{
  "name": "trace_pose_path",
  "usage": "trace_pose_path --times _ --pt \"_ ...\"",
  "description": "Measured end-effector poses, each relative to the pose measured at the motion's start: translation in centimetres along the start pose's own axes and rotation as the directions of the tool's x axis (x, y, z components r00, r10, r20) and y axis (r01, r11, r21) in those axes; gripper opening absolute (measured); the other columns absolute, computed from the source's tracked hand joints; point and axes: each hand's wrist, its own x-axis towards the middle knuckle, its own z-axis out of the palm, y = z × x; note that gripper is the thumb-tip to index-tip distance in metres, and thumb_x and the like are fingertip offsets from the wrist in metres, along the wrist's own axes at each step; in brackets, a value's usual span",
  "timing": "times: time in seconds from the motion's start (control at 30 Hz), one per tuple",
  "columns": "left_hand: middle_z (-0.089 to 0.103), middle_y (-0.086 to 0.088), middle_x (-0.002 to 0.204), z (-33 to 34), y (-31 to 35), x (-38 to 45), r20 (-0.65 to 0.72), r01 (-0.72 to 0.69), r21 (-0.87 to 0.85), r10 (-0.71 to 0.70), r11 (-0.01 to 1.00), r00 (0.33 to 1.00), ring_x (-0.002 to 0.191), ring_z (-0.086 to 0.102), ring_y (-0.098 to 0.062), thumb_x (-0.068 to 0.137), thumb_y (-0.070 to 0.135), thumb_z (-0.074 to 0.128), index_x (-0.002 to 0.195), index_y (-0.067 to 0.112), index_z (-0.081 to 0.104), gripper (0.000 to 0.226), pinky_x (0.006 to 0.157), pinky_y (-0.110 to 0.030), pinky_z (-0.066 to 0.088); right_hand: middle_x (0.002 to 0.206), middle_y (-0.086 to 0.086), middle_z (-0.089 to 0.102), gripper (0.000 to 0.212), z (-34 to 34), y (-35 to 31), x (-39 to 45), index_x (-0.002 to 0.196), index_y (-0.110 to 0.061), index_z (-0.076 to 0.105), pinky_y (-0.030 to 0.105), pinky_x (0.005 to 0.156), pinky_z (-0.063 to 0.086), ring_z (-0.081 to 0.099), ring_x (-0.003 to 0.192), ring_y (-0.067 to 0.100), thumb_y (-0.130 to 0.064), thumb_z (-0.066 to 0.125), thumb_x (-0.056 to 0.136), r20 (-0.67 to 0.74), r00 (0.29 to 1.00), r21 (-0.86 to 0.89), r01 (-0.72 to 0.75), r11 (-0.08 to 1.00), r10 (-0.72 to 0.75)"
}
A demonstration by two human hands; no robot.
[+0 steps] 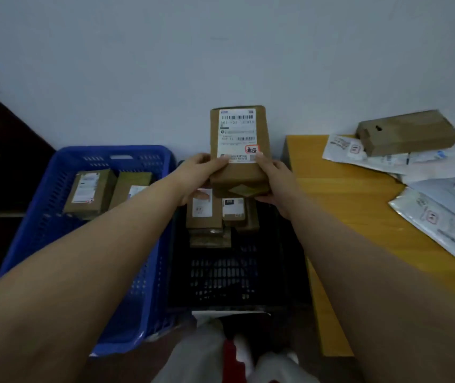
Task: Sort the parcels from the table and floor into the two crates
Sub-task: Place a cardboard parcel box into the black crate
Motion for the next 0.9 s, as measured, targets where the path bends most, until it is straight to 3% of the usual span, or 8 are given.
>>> trace_pose_path --times 0.23,0.37,0.43,0.53,0.6,0.67,0.8,0.9 --pt "0.061 0.006 0.113 -2.2 -6.2 6.7 0.102 0.13 -0.001 -0.13 0.991 0.986 0.1 0.06 -0.015 0.088 0.04 0.067 0.133 0.026 0.048 0.051 0.081 -0.037 0.055 0.123 0.002 0.054 0.061 3.9 6.8 5.6 0.137 -0.02 0.04 0.028 0.06 0.053 0.057 0.095 0.012 -0.049 0.062 0.089 -0.127 0.987 0.041 -0.096 0.995 0.1" --pt "0.061 0.005 0.11 -1.0 -10.1 10.2 0.145 0.145 -0.075 -0.133 0.987 0.98 0.094 0.061 -0.01 0.084 0.024 0.075 0.127 0.026 0.05 0.05 0.069 -0.026 0.058 0.127 0.0 0.06 0.054 4.1 11.3 8.6 0.14 -0.023 0.047 0.035 0.084 0.05 0.06 0.096 0.009 -0.047 0.058 0.092 -0.161 0.968 0.094 -0.179 0.979 0.192" --pt "0.063 0.002 0.108 -0.1 -12.0 12.0 0.13 0.17 -0.142 -0.152 0.975 0.98 0.092 0.063 -0.013 0.085 0.017 0.074 0.123 0.027 0.053 0.045 0.067 -0.028 0.059 0.127 0.0 0.06 0.052 4.1 12.9 10.1 0.141 -0.024 0.046 0.028 0.076 0.049 0.059 0.096 0.008 -0.046 0.055 0.094 -0.179 0.961 0.093 -0.195 0.976 0.209" --pt "0.062 -0.004 0.12 0.7 -14.4 14.9 0.108 0.195 -0.19 -0.177 0.962 0.978 0.101 0.063 -0.019 0.085 0.016 0.073 0.119 0.028 0.057 0.039 0.081 -0.038 0.058 0.127 0.002 0.061 0.044 3.9 14.9 13.1 0.135 -0.025 0.051 0.032 0.081 0.053 0.061 0.104 0.015 -0.044 0.054 0.095 -0.186 0.964 0.045 -0.184 0.982 0.189" --pt "0.059 -0.003 0.124 1.0 -15.8 17.0 0.076 0.197 -0.183 -0.186 0.963 0.98 0.106 0.061 -0.021 0.085 0.018 0.073 0.118 0.029 0.057 0.038 0.087 -0.042 0.056 0.133 0.005 0.057 0.054 3.7 16.2 15.4 0.142 -0.022 0.045 0.044 0.097 0.05 0.058 0.115 0.023 -0.047 0.054 0.095 -0.191 0.965 0.002 -0.183 0.983 0.18" --pt "0.058 -0.003 0.127 1.0 -16.9 19.0 0.033 0.185 -0.165 -0.182 0.969 0.983 0.11 0.059 -0.024 0.086 0.02 0.072 0.126 0.026 0.056 0.044 0.092 -0.045 0.054 0.136 0.005 0.055 0.061 3.6 17.4 17.6 0.146 -0.023 0.04 0.048 0.101 0.048 0.056 0.119 0.025 -0.052 0.051 0.094 -0.187 0.965 -0.036 -0.192 0.981 0.182" --pt "0.056 -0.004 0.133 0.5 -19.2 21.3 0.001 0.133 -0.095 -0.134 0.986 0.991 0.118 0.055 -0.022 0.086 0.017 0.072 0.136 0.02 0.054 0.053 0.099 -0.041 0.05 0.129 0.006 0.061 0.056 2.7 19.9 21.3 0.14 -0.023 0.049 0.047 0.101 0.047 0.058 0.116 0.027 -0.057 0.037 0.097 -0.265 0.94 -0.076 -0.241 0.967 0.213" --pt "0.055 -0.002 0.135 -0.3 -21.3 21.2 0.009 0.125 -0.068 -0.125 0.99 0.992 0.123 0.051 -0.02 0.087 0.018 0.071 0.139 0.02 0.051 0.055 0.106 -0.04 0.044 0.135 0.013 0.055 0.056 2.1 22.6 22.9 0.144 -0.011 0.04 0.038 0.098 0.047 0.055 0.119 0.031 -0.044 0.045 0.099 -0.366 0.902 -0.241 -0.331 0.912 0.23"
